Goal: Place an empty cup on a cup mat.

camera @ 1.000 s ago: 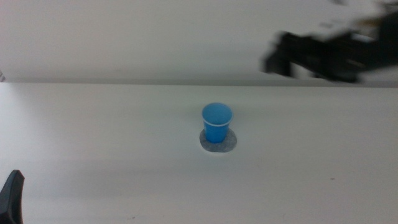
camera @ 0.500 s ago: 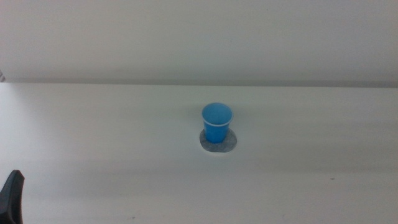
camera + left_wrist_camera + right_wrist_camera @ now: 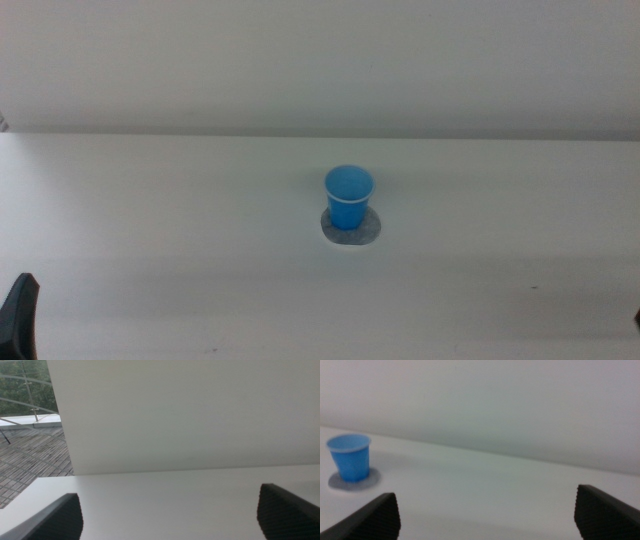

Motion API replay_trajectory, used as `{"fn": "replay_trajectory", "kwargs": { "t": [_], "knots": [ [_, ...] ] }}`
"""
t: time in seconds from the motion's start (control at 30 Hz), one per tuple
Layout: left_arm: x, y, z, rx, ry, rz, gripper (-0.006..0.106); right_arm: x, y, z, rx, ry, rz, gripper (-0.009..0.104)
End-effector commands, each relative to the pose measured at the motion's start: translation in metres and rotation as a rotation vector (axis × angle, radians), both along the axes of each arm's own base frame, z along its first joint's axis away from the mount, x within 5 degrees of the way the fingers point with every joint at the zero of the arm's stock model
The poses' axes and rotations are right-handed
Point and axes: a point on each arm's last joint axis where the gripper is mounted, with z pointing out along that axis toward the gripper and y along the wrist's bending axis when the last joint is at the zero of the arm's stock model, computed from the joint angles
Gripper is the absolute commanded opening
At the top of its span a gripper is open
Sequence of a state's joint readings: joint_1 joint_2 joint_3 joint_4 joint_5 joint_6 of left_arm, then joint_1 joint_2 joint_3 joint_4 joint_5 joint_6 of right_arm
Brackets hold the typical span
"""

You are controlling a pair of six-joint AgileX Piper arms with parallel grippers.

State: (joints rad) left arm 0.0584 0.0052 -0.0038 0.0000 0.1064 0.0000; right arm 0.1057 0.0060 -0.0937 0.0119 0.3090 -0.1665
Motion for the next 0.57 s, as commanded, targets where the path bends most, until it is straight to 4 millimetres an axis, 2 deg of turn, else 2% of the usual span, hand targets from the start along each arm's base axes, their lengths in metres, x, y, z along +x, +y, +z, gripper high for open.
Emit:
{"fn": "replay_trajectory", "kwargs": {
  "t": [0.0,0.23,0.53],
  "knots": [
    [-0.001,-0.001,-0.011,0.001,-0.013,-0.008,0.094,-0.001,-0.001,-0.011,-0.024,-0.015,-0.008,0.093],
    [-0.001,-0.001,-0.011,0.001,-0.013,-0.008,0.094,0.001,0.000,-0.045,-0.003,0.124,-0.003,0.093],
    [-0.001,-0.001,-0.011,0.001,-0.013,-0.008,0.094,0.001,0.000,-0.045,-0.002,0.127,-0.002,0.093]
  ]
}}
